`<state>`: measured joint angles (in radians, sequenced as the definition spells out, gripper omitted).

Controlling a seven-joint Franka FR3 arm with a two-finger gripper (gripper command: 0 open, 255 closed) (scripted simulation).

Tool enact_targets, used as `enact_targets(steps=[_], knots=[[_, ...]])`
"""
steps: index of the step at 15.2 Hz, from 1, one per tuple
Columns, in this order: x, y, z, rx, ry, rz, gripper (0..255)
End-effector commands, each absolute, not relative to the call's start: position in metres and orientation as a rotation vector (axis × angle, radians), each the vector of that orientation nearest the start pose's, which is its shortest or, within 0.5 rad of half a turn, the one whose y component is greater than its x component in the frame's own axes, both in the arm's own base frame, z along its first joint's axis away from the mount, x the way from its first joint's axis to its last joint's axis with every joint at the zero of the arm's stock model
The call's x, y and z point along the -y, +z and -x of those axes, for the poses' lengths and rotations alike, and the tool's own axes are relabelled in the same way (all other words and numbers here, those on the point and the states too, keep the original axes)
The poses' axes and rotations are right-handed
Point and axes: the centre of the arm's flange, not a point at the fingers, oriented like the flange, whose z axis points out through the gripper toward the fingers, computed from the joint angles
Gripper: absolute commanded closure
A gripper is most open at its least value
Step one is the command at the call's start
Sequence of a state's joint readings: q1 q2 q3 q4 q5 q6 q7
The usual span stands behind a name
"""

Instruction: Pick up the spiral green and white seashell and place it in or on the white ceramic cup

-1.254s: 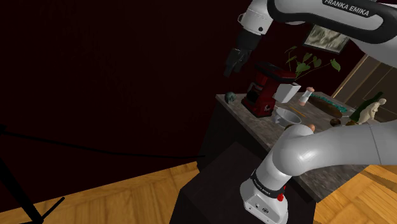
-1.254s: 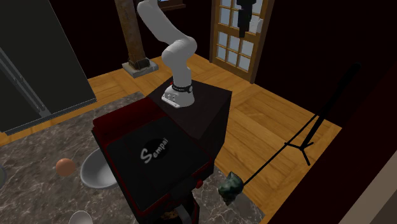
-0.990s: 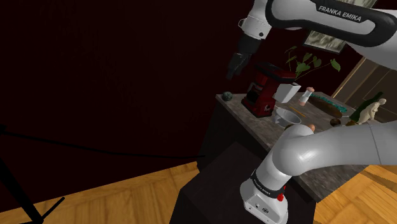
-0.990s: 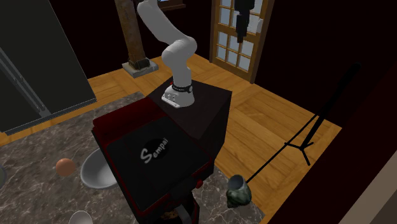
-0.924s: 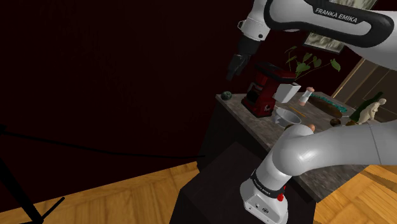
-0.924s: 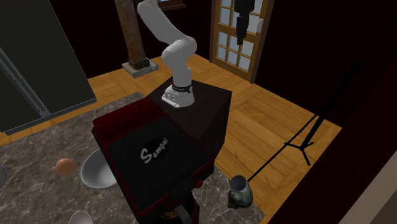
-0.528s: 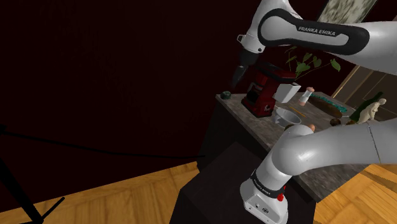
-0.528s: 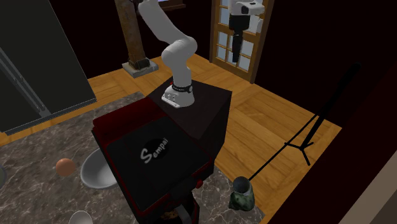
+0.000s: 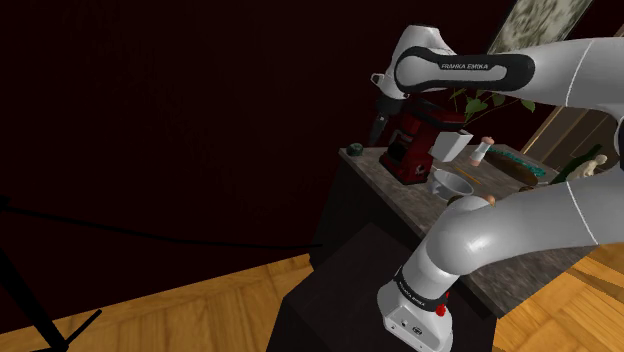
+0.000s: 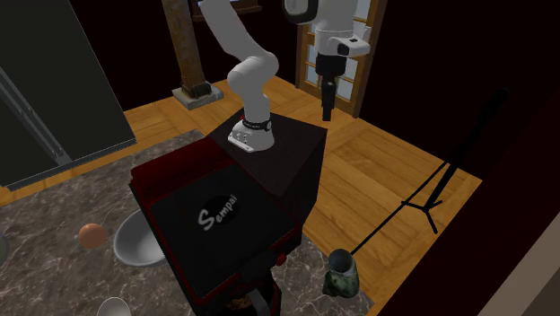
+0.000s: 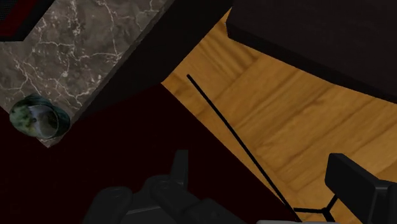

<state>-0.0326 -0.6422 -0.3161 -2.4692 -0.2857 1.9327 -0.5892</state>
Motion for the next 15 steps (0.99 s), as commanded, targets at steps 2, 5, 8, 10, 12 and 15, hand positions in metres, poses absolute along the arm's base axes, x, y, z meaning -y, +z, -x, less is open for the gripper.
enact_targets(steps=[2, 5, 8, 10, 12, 15], knots=[[0.187, 0.489, -0.352, 0.709, -0.053, 3.195, 0], [0.218, 0.47, -0.364, 0.795, -0.032, 3.191, 0], [0.249, 0.452, -0.377, 0.881, -0.012, 3.184, 0], [0.269, 0.44, -0.386, 0.938, 0.002, 3.179, 0], [0.289, 0.428, -0.396, 0.995, 0.016, 3.172, 0], [0.318, 0.41, -0.412, 1.082, 0.037, 3.16, 0]])
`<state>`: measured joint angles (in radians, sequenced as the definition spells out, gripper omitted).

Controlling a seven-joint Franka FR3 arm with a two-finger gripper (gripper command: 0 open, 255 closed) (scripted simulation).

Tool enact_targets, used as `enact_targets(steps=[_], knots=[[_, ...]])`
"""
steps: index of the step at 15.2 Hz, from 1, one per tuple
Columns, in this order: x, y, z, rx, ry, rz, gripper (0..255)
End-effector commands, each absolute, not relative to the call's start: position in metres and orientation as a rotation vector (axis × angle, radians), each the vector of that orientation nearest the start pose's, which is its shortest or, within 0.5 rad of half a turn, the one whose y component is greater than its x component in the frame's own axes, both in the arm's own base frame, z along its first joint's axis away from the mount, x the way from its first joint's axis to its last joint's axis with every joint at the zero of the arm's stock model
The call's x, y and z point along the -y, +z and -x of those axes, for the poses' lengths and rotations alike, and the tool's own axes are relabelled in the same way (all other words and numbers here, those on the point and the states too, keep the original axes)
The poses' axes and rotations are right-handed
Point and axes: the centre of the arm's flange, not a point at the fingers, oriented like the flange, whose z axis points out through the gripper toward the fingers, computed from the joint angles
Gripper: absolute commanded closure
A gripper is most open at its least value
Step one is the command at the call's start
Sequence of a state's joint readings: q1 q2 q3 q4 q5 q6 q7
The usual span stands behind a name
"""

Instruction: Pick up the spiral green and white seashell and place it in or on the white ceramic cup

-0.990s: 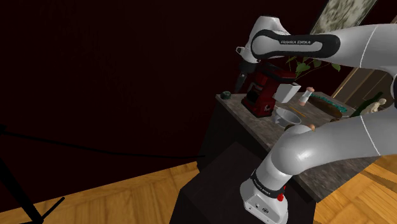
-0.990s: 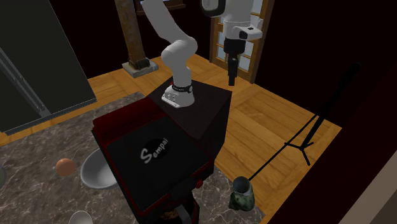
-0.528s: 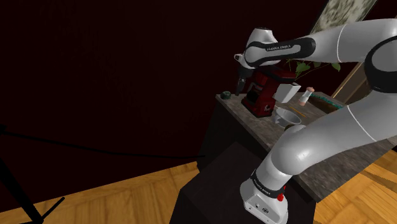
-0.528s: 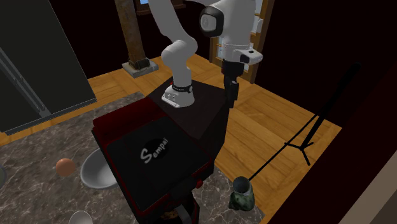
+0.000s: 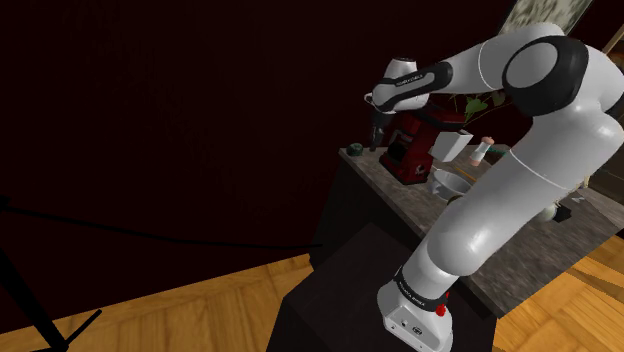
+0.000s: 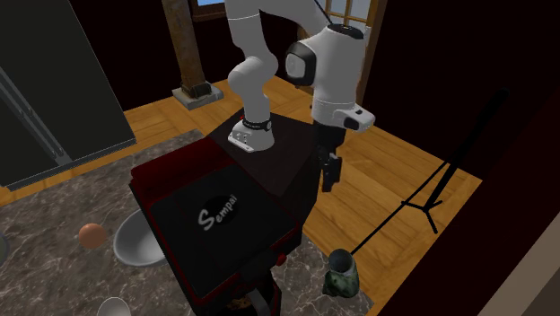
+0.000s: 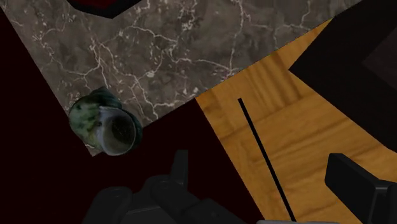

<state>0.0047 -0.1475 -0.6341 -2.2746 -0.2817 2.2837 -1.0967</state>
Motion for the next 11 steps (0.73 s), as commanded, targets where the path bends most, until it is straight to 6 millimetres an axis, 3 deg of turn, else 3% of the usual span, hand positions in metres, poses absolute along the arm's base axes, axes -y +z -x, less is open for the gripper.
enact_targets(steps=[1, 11], knots=[[0.328, 0.405, -0.417, 1.11, 0.044, 3.155, 0], [0.422, 0.35, -0.481, 1.398, 0.115, 3.091, 0]])
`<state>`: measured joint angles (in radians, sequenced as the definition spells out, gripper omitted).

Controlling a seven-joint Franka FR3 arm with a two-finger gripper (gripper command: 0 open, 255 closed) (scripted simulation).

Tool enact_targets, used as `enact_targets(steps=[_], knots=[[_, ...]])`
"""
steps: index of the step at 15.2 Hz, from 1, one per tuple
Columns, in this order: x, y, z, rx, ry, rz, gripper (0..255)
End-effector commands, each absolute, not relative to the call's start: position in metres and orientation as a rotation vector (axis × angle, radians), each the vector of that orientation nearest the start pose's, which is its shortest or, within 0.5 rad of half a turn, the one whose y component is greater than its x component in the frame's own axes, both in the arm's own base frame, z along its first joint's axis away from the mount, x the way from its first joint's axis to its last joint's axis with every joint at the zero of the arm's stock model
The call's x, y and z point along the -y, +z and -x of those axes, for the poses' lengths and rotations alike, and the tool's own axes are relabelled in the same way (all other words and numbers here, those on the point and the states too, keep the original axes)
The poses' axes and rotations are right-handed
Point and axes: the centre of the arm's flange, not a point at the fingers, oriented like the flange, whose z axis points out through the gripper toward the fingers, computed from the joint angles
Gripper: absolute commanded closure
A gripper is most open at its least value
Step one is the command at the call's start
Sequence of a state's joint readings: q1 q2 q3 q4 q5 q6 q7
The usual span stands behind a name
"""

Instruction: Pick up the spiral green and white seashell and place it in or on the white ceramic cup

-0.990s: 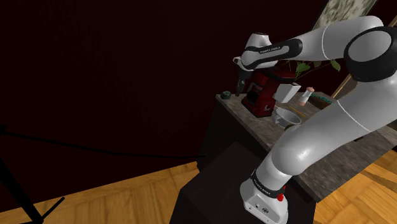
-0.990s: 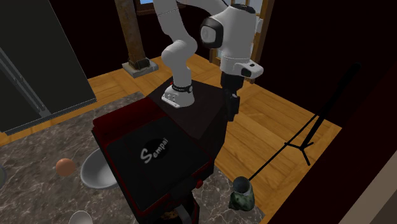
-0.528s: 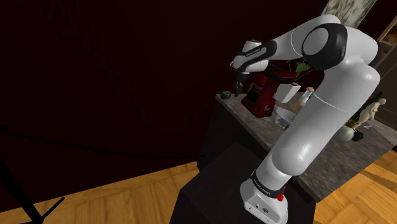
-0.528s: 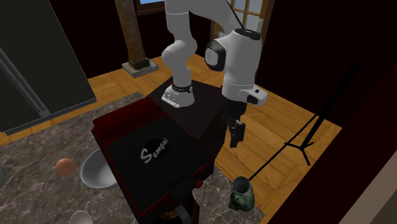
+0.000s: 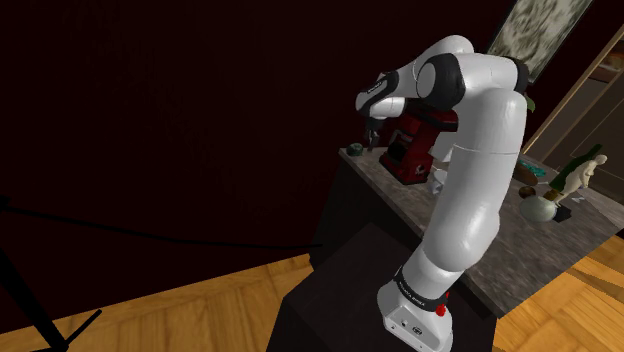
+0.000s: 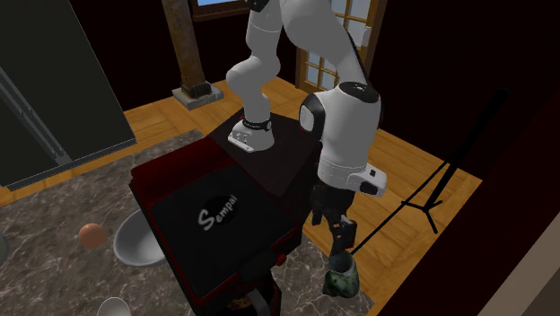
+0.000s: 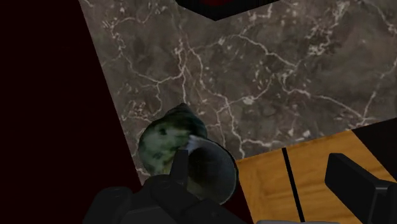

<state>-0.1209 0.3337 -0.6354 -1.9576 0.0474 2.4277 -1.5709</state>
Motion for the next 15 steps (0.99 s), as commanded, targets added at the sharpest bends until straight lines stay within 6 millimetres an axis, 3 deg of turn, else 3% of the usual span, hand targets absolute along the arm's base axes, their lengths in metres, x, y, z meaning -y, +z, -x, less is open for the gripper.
enact_targets(steps=[1, 9, 15], knots=[[0.431, 0.344, -0.488, 1.426, 0.123, 3.083, 0], [0.445, 0.304, -0.492, 1.435, 0.125, 3.081, 0], [0.445, 0.304, -0.492, 1.435, 0.125, 3.081, 0]])
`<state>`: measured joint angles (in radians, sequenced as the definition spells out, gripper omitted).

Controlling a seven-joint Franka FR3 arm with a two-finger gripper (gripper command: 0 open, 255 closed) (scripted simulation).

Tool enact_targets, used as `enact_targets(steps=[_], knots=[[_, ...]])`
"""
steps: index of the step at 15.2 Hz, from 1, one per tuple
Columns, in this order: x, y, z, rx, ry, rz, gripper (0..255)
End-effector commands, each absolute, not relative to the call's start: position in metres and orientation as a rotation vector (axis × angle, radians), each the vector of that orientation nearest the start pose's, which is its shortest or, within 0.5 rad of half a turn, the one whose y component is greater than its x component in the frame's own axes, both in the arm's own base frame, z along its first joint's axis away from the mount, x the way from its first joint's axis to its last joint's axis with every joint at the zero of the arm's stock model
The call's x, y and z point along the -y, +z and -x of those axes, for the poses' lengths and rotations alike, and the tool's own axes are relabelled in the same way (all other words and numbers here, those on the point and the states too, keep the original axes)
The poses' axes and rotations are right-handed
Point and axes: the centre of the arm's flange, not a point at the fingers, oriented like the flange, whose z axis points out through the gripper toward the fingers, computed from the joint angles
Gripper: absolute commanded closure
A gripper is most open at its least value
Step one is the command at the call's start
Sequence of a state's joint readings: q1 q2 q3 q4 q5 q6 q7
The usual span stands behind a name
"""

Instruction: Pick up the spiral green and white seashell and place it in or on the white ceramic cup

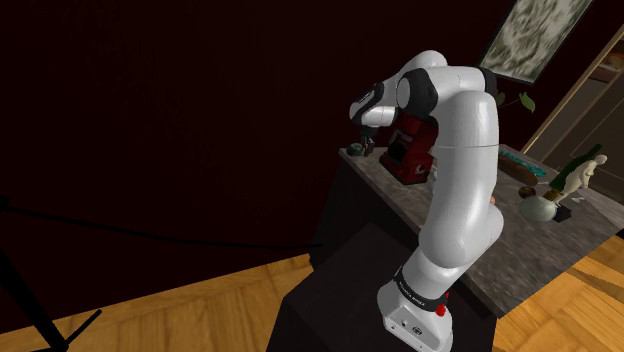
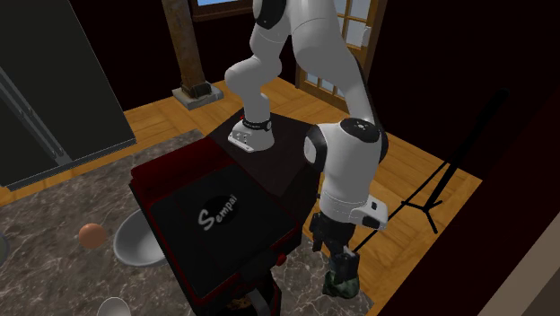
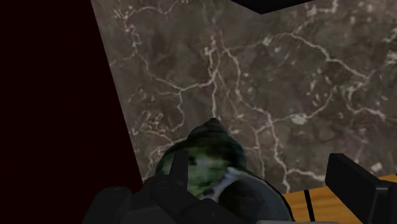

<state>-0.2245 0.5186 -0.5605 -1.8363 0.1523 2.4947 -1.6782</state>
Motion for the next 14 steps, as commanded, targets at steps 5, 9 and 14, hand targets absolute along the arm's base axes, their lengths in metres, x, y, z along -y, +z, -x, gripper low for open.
enact_targets(steps=[5, 9, 14], knots=[[0.445, 0.303, -0.492, 1.435, 0.124, 3.081, 255], [0.441, 0.297, -0.487, 1.433, 0.123, 3.082, 255], [0.445, 0.315, -0.492, 1.435, 0.125, 3.081, 255]])
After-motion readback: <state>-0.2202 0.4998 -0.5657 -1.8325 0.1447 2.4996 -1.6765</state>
